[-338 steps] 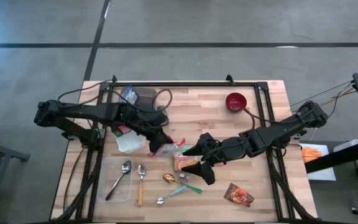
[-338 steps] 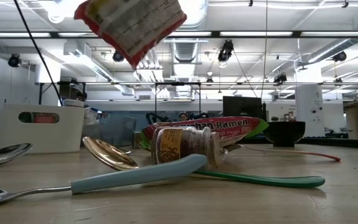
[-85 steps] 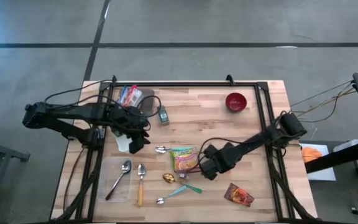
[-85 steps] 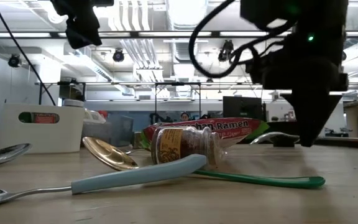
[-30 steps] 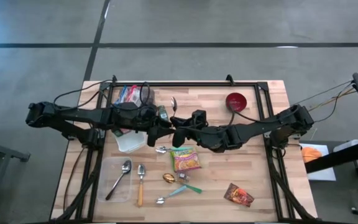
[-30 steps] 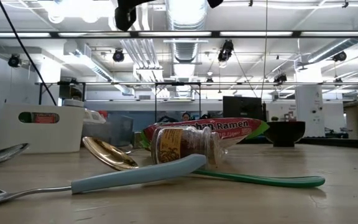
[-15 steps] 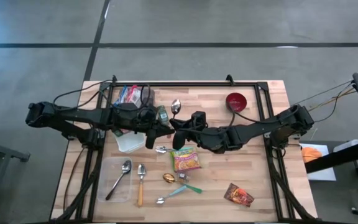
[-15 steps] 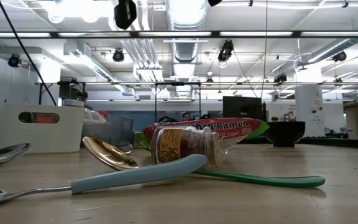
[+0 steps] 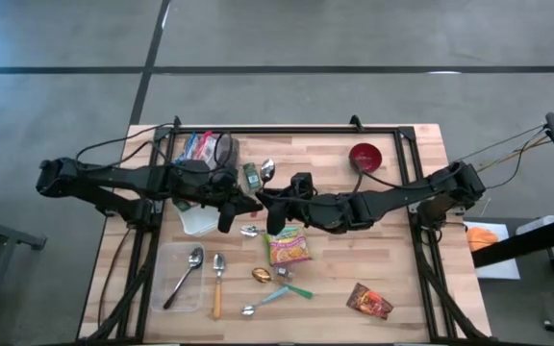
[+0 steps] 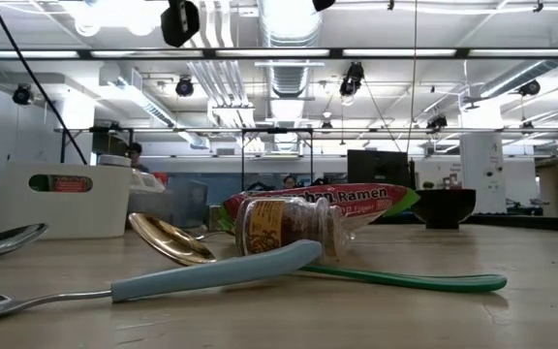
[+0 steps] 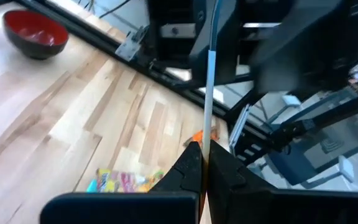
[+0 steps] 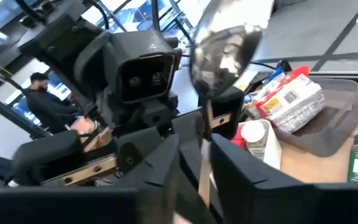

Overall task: Pick & Place Food Item
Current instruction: Put the white and orange spoon into the transparent bin

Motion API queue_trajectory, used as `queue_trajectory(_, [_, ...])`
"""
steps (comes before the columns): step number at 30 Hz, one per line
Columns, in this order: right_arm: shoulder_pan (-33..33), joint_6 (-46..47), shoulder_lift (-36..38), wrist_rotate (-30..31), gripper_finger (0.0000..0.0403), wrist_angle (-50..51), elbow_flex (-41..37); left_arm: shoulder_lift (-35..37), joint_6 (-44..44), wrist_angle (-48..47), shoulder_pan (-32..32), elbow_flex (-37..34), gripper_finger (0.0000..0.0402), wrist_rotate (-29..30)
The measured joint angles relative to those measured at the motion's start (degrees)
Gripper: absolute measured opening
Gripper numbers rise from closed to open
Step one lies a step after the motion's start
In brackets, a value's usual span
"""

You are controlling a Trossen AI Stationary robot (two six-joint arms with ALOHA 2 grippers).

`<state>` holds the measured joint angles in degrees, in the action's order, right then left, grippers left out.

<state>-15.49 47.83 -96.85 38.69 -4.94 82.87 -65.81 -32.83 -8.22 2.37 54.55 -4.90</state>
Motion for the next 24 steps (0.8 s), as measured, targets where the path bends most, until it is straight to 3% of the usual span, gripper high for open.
queue_trajectory(6, [-0.19,-0.26,0.26,-0.61,0.0186,-0.59,0.11,2.24,0.04,-8.13,-0.15,1.70,0.0000,1.00])
queue_trajectory(11, [-0.11,-1.53,0.26,-0.53,0.0230,1.07,0.11,4.59,0.72,-17.36,0.16,4.02,0.0000,0.83])
queue_trajectory(15, [-0.32,-0.43,0.62,-0.42,0.0251,5.04,0.09,7.48,-1.15,-23.16,1.19,4.29,0.0000,0.89])
queue_trajectory(18, [-0.44,5.77,1.17,-0.44,0.0257,8.61,0.04,9.49,-3.75,-28.03,3.47,4.25,0.0000,1.51])
queue_trajectory(24, [-0.51,7.25,2.19,-4.08,0.0259,11.71,0.04,12.82,-12.71,-39.67,14.41,4.21,0.0000,8.76])
